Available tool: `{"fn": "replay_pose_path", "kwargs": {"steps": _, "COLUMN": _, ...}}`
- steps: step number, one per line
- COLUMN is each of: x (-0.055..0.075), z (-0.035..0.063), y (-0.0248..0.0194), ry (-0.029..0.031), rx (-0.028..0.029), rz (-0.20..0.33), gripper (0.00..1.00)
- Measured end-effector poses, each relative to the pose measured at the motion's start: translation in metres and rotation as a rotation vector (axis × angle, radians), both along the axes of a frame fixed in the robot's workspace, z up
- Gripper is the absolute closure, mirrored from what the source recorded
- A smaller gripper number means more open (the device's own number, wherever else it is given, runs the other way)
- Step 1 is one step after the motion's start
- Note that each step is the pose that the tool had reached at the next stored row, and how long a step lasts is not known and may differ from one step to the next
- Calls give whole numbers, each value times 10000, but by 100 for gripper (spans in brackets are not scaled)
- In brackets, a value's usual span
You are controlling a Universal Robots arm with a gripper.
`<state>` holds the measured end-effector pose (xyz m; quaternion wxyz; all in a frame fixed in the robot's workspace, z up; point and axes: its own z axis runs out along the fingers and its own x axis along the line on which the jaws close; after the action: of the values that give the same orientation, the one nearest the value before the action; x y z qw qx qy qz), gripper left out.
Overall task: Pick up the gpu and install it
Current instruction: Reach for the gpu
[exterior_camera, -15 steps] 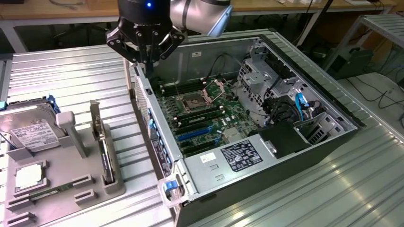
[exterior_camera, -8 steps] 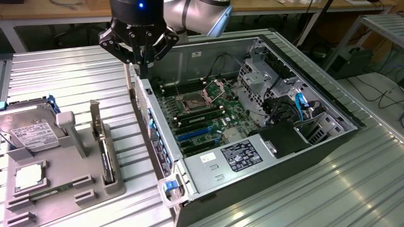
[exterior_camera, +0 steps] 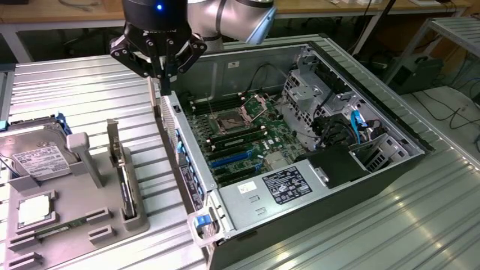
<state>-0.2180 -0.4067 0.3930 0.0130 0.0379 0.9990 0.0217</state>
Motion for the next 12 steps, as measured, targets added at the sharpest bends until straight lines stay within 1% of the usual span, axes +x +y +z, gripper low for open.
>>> {"fn": "replay_pose_path", "kwargs": {"steps": 5, "x": -73, "z": 0, "y": -15, "ry": -1, "rx": 1, "rz": 0, "gripper": 89}}
{"fn": "replay_pose_path", "kwargs": {"steps": 12, "x": -203, "z": 0, "y": -23, "ry": 0, "rx": 11, "rz": 90, "gripper": 89}}
